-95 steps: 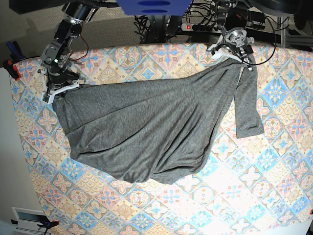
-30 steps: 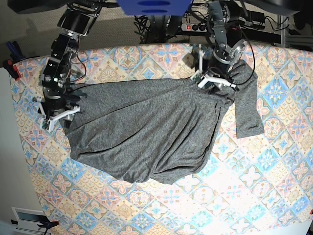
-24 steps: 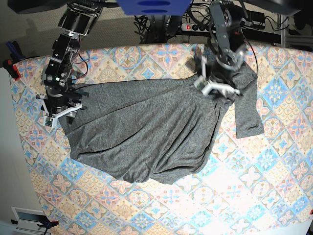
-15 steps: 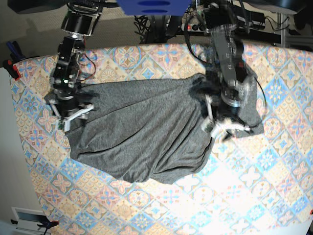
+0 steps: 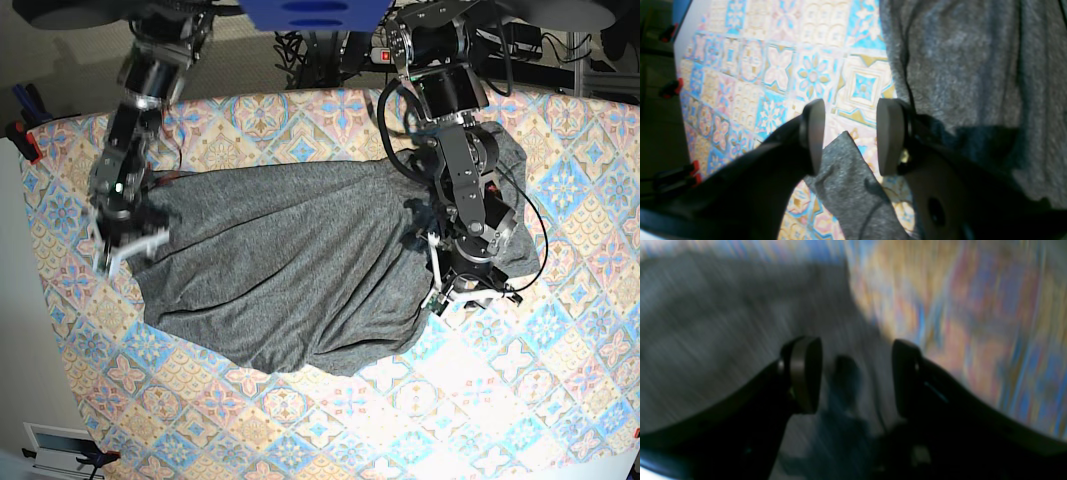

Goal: Layout the t-shirt on the table in an organized manner, then fold the t-shirt properly
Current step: 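Regrasp the shirt edges with both grippers near the shirt's shoulder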

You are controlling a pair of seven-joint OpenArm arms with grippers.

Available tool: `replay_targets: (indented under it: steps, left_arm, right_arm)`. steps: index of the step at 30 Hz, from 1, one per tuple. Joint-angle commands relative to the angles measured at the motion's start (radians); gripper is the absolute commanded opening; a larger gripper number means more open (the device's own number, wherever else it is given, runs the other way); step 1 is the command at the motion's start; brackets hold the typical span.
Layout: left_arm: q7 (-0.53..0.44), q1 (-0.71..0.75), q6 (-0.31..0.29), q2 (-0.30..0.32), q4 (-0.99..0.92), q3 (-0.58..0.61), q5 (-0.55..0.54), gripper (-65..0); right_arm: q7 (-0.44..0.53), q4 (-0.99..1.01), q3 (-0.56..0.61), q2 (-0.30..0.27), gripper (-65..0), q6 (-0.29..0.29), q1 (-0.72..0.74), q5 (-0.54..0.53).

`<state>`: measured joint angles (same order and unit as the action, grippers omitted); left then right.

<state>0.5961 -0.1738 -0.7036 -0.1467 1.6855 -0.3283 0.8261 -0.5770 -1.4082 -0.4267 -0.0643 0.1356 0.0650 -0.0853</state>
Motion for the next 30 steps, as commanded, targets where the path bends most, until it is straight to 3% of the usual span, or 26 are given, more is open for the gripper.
replay_targets:
  steps: [1, 8, 12, 30]
  left_arm:
    - [-0.014, 0.000, 0.005, -0.001, 0.017, 0.002, -0.009, -39.9]
    - [-0.014, 0.046, 0.005, -0.001, 0.017, 0.002, -0.009, -39.9]
    - [-0.014, 0.064, 0.005, 0.000, 0.017, 0.002, -0.009, -39.9]
    - [-0.015, 0.076, 0.005, 0.035, 0.017, 0.002, -0.011, -40.0]
  right_arm:
    - [0.035, -0.018, -0.002, -0.022, -32.7, 0.000, 0.029, -0.004]
    - [0.038, 0.043, -0.002, -0.025, -32.7, 0.002, 0.117, -0.004]
    - [0.039, 0.076, -0.007, -0.025, -32.7, 0.071, 0.129, -0.004]
    - [0.153, 0.266, -0.007, -0.025, -32.7, 0.074, 0.180, -0.001]
